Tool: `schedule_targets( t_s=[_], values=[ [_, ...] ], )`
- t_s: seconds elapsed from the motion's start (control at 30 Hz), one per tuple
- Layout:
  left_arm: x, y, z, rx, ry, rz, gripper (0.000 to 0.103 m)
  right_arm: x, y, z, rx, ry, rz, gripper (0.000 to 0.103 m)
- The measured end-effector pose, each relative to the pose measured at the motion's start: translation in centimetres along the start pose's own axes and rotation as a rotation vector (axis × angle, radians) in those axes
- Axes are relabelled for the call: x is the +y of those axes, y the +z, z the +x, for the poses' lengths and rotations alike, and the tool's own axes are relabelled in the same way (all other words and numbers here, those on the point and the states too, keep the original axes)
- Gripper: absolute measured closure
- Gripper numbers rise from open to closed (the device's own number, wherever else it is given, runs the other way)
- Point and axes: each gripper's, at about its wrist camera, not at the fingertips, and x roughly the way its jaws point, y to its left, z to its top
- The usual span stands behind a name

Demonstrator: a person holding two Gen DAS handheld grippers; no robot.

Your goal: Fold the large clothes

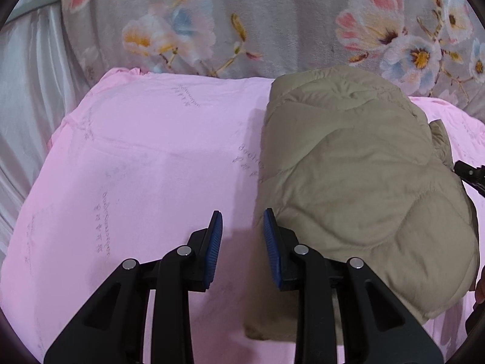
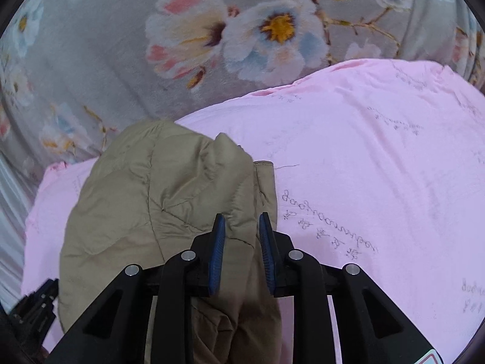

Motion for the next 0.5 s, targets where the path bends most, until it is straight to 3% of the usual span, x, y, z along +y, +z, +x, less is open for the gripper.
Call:
schedule_targets(
  t_s=[0.13,0.23,0.27,0.33,0.4,0.47,0.5],
  values=[
    [2.8,0.9,1.0,0.063,-0.141,-0.115,0.059,-0.5,-0.3,2.1,0.099,-0.073,-0.036,0.076],
    [4.7,1.8,2.7,0.104,-0.232,-0.238,0.021,-1.0,-1.0,4.2,0.193,-0.016,0.023,0.075],
    [4.8,2.0,3.3,0.119,-0.25,-0.251,0.02,-0.7,-1.3,4.7,0.206,0.0,0.023,0.076],
    [4.5,2.4,4.2,0.141,-0.282,-0.251,0.02,0.7,-1.7,5.0,0.211,0.011,-0.015,0.09],
    [4.1,2.7,4.0,0.138,-0.303,-0.219,0.034,2.7,-2.0,4.9,0.195,-0.02,-0.085,0.093],
    [3.6,3.1,3.3,0.133,-0.322,-0.168,0.068,4.0,-2.0,4.5,0.171,0.013,-0.095,0.093],
    [3.6,3.2,3.0,0.131,-0.317,-0.154,0.075,4.7,-2.1,4.1,0.156,0.059,-0.093,0.093]
  ],
)
